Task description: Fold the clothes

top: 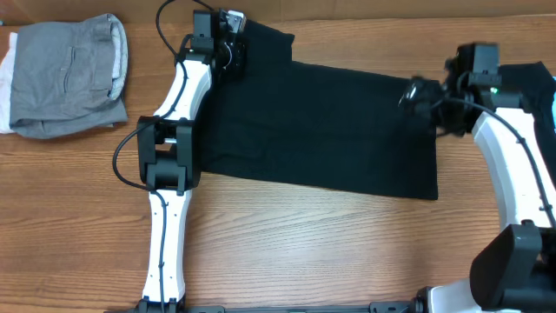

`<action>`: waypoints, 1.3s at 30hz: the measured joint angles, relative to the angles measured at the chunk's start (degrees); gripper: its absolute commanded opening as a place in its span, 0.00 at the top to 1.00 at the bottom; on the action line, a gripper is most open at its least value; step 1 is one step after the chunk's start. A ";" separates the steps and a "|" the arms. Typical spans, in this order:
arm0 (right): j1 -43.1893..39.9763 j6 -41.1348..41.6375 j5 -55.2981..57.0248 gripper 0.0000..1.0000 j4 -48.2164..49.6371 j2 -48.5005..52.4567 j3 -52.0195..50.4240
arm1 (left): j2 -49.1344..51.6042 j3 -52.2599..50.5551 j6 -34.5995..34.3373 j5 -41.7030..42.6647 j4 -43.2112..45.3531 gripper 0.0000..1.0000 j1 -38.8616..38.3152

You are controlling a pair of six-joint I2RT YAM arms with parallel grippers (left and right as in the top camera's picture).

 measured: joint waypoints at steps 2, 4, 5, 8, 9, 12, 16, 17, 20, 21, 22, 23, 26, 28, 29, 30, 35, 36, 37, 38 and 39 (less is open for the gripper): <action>-0.04 -1.49 1.88 0.00 0.63 1.66 4.28 | 0.00 0.00 -0.02 0.46 -0.24 0.96 0.07; -0.22 -3.58 3.58 0.00 0.96 4.63 9.20 | 0.00 0.22 -0.11 0.85 -1.07 0.96 0.11; -0.39 -4.46 4.24 0.00 1.05 6.21 11.15 | 0.00 0.33 -0.13 1.01 -1.55 0.96 0.09; -1.20 -6.88 5.92 0.00 0.94 12.63 16.31 | 0.00 0.76 -0.13 1.36 -3.02 0.96 0.09; -1.64 -7.41 6.21 0.00 0.90 15.23 17.51 | 0.00 0.98 -0.15 1.51 -3.65 0.96 0.09; -3.13 -8.52 7.04 0.00 1.55 22.10 18.99 | 0.00 1.36 -0.24 1.75 -4.96 0.96 0.09; -5.05 -9.31 7.45 0.00 2.86 28.89 18.99 | -0.02 1.73 -0.37 1.97 -6.12 0.96 0.11; -5.44 -9.46 7.52 0.00 3.32 30.05 18.99 | -0.02 1.73 -0.35 1.97 -6.25 0.96 0.09; -6.34 -9.92 7.56 0.00 5.40 32.09 18.99 | -0.02 1.86 -0.37 2.03 -6.62 0.96 0.09; -6.45 -10.34 7.19 0.00 6.38 32.59 18.99 | -0.02 1.92 -0.37 2.08 -6.69 0.96 0.11; -6.47 -10.67 6.97 0.00 7.32 32.85 18.99 | -0.02 1.95 -0.37 2.12 -6.84 0.96 0.11; -6.47 -11.06 6.78 0.00 8.70 33.33 18.99 | -0.02 1.99 -0.35 2.14 -7.06 0.96 0.11; -6.25 -11.54 5.81 0.00 11.37 34.40 18.99 | -0.02 2.12 -0.37 2.21 -7.56 0.96 0.09; -6.03 -11.72 5.62 0.00 12.81 35.04 18.99 | -0.02 2.14 -0.37 2.32 -7.74 0.96 0.11; -5.92 -11.82 5.51 0.00 13.40 35.41 18.99 | -0.02 2.14 -0.35 2.32 -7.74 0.96 0.11; -5.79 -11.87 5.46 0.00 13.84 35.71 18.99 | -0.04 2.14 -0.37 2.32 -7.76 0.96 0.11; -5.44 -12.13 5.46 0.10 15.41 37.07 18.99 | -0.04 2.14 -0.37 2.34 -7.78 0.96 0.11; -5.44 -12.24 5.38 0.16 15.76 37.13 18.99 | -0.04 2.14 -0.37 2.34 -7.78 0.96 0.11; -5.44 -12.31 5.33 0.20 15.87 37.18 18.99 | -0.04 2.14 -0.37 2.34 -7.76 0.96 0.11; -5.44 -12.50 5.31 0.21 16.09 37.27 18.99 | -0.04 2.14 -0.37 2.34 -7.78 0.96 0.11; -5.44 -12.41 5.38 0.22 16.22 37.33 19.02 | -0.04 2.14 -0.37 2.34 -7.78 0.96 0.11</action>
